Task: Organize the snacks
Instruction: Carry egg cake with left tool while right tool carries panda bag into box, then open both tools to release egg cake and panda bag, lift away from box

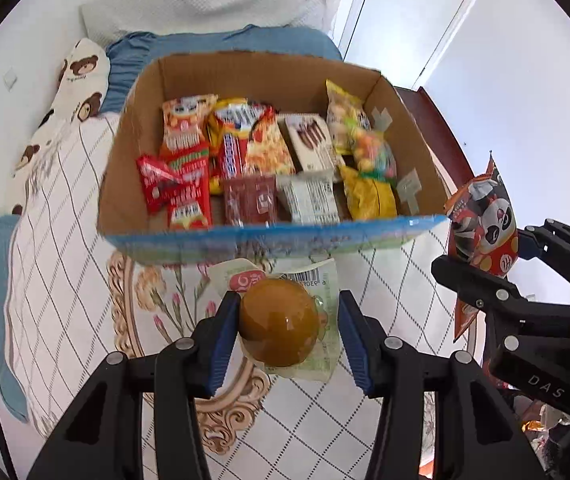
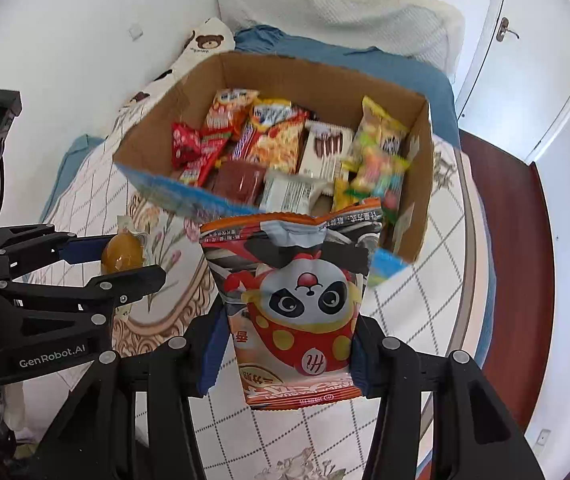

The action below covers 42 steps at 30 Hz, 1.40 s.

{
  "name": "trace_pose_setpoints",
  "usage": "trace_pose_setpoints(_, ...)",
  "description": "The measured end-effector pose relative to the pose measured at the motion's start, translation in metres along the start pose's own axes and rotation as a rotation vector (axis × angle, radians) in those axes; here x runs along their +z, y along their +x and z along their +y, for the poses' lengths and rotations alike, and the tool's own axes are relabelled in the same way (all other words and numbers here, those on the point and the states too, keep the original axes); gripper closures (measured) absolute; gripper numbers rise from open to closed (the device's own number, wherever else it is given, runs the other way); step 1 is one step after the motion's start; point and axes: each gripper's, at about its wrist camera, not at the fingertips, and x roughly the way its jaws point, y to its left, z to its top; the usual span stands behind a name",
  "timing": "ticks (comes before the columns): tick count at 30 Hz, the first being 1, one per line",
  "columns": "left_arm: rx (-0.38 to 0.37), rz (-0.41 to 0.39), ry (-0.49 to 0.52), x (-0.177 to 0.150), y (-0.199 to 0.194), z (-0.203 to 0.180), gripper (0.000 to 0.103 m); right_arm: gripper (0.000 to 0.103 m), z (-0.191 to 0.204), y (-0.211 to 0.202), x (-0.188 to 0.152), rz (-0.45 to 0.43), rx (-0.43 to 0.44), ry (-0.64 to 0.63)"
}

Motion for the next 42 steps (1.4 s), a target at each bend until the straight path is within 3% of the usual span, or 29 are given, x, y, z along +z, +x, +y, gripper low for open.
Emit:
trace_pose_setpoints(6, 0.102, -0.074, 0.056, 0.078, 0.000, 0.013, 0.057, 0.049, 0.002, 0.010, 0.090, -0.057, -0.151, -0.139)
trace_pose_setpoints(12, 0.103, 0.014, 0.021, 0.126, 0.048, 0.042, 0.057, 0.049, -0.004, 0.052, 0.161, -0.011, -0.217, -0.264)
trace_pose_setpoints(18, 0.086, 0.135, -0.024, 0.139, 0.107, 0.063, 0.057, 0.049, -0.010, 0.112, 0.201, 0.054, -0.210, -0.331)
trace_pose_setpoints(28, 0.071, 0.227, -0.071, 0.142, 0.153, 0.077, 0.056, 0.049, -0.014, 0.179, 0.223, 0.135, -0.160, -0.350)
trace_pose_setpoints(30, 0.060, 0.252, -0.081, 0.143, 0.160, 0.079, 0.056, 0.040, -0.016, 0.188, 0.227, 0.161, -0.142, -0.334)
trace_pose_setpoints(32, 0.080, 0.253, -0.085, 0.145, 0.164, 0.080, 0.053, 0.003, -0.021, 0.197, 0.231, 0.209, -0.133, -0.314)
trace_pose_setpoints(34, 0.082, 0.247, -0.083, 0.148, 0.165, 0.080, 0.029, 0.002, -0.028, 0.201, 0.234, 0.236, -0.123, -0.285)
trace_pose_setpoints(36, 0.094, 0.234, -0.079, 0.150, 0.162, 0.080, 0.019, 0.002, -0.035, 0.200, 0.237, 0.242, -0.106, -0.247)
trace_pose_setpoints(42, 0.102, 0.212, -0.076, 0.154, 0.154, 0.074, 0.018, 0.002, -0.056, 0.197, 0.237, 0.271, -0.084, -0.158)
